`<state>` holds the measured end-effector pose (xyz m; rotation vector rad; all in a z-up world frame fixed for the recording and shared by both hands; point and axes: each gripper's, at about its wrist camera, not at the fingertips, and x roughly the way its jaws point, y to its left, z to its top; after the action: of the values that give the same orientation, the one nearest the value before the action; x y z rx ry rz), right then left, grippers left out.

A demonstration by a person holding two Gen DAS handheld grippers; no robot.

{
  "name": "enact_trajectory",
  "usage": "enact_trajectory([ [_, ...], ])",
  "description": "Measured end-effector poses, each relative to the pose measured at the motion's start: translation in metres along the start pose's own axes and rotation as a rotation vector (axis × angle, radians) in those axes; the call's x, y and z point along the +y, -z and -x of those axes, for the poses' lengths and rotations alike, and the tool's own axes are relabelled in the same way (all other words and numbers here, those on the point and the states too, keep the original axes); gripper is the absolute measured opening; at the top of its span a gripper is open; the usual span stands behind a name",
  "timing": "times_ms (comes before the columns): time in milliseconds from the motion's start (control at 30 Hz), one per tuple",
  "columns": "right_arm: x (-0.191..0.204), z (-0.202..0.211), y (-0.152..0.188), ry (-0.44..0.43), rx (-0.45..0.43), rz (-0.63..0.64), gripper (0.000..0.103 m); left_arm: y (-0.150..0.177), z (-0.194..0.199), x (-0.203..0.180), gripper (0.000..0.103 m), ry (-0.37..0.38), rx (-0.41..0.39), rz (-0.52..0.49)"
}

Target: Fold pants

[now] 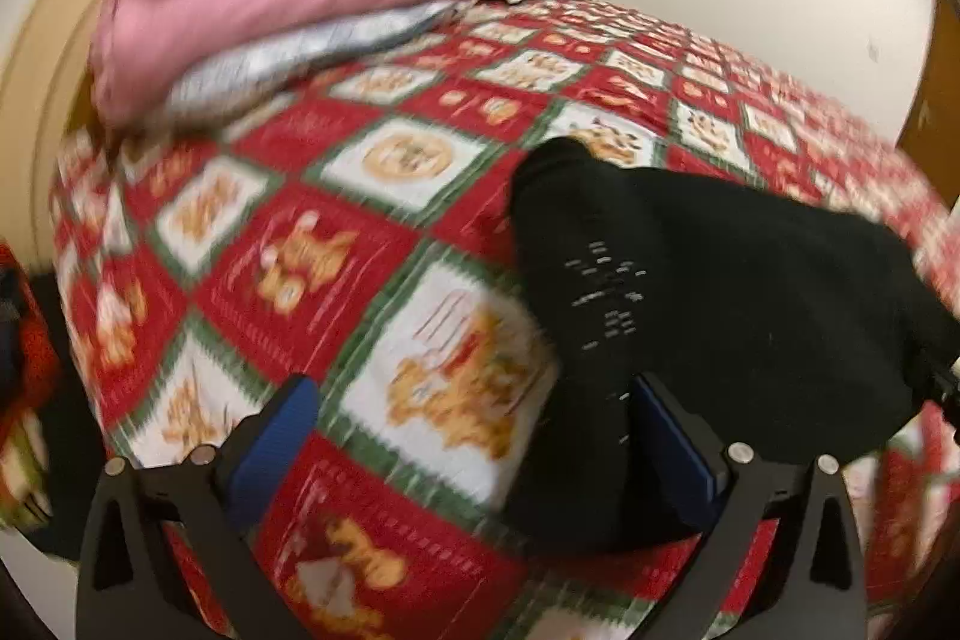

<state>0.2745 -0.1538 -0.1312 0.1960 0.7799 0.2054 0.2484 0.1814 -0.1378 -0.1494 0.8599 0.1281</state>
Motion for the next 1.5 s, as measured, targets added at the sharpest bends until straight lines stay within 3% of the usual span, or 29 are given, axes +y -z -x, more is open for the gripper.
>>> enact_trajectory([
  [100, -0.009, 0.025, 0.003, 0.021, -0.076, -0.080, 0.079, 0.003, 0.010, 0.015, 0.103, 0.015, 0.002, 0.071],
  [233, -0.014, 0.058, 0.001, 0.040, -0.186, -0.151, 0.079, 0.006, 0.023, 0.012, 0.103, -0.019, -0.021, 0.069],
  [333, 0.008, 0.069, -0.004, 0.097, -0.239, -0.047, 0.076, 0.002, 0.032, 0.008, 0.103, -0.102, -0.057, 0.055],
  [367, 0.019, 0.070, -0.004, 0.117, -0.249, 0.016, 0.056, 0.000, 0.036, 0.005, 0.103, -0.120, -0.079, 0.048],
  [433, 0.046, 0.067, -0.004, 0.147, -0.247, 0.153, 0.025, -0.005, 0.047, -0.006, 0.103, -0.113, -0.132, 0.014],
  [567, 0.072, 0.047, 0.001, 0.108, -0.206, 0.243, 0.024, -0.006, 0.062, -0.047, 0.103, -0.075, -0.204, -0.127],
  [700, 0.062, 0.013, 0.006, 0.101, -0.091, 0.188, 0.024, -0.001, 0.056, -0.080, 0.103, -0.026, -0.206, -0.190],
  [800, 0.043, -0.010, 0.013, 0.095, -0.010, 0.121, 0.024, 0.005, 0.039, -0.091, 0.103, 0.002, -0.144, -0.203],
  [933, 0.043, -0.011, 0.017, 0.093, -0.032, 0.124, 0.025, 0.015, 0.012, -0.080, 0.103, -0.002, -0.047, -0.153],
  [1133, 0.046, -0.012, 0.020, 0.098, -0.043, 0.153, 0.034, 0.022, 0.008, -0.071, 0.103, 0.053, -0.040, -0.101],
  [1200, 0.049, -0.013, 0.021, 0.079, -0.041, 0.169, 0.046, 0.024, 0.008, -0.072, 0.103, 0.054, -0.050, -0.112],
  [1267, 0.059, -0.016, 0.023, 0.060, -0.027, 0.221, 0.073, 0.024, 0.009, -0.071, 0.103, 0.058, -0.045, -0.112],
  [1333, 0.076, -0.019, 0.028, 0.096, 0.004, 0.320, 0.086, 0.023, 0.011, -0.070, 0.103, 0.060, -0.024, -0.111],
  [1433, 0.100, -0.010, 0.044, 0.228, -0.017, 0.411, 0.086, 0.025, 0.019, -0.066, 0.103, 0.038, -0.005, -0.113],
  [1500, 0.109, 0.006, 0.057, 0.221, -0.054, 0.415, 0.086, 0.030, 0.027, -0.062, 0.103, 0.010, -0.023, -0.125],
])
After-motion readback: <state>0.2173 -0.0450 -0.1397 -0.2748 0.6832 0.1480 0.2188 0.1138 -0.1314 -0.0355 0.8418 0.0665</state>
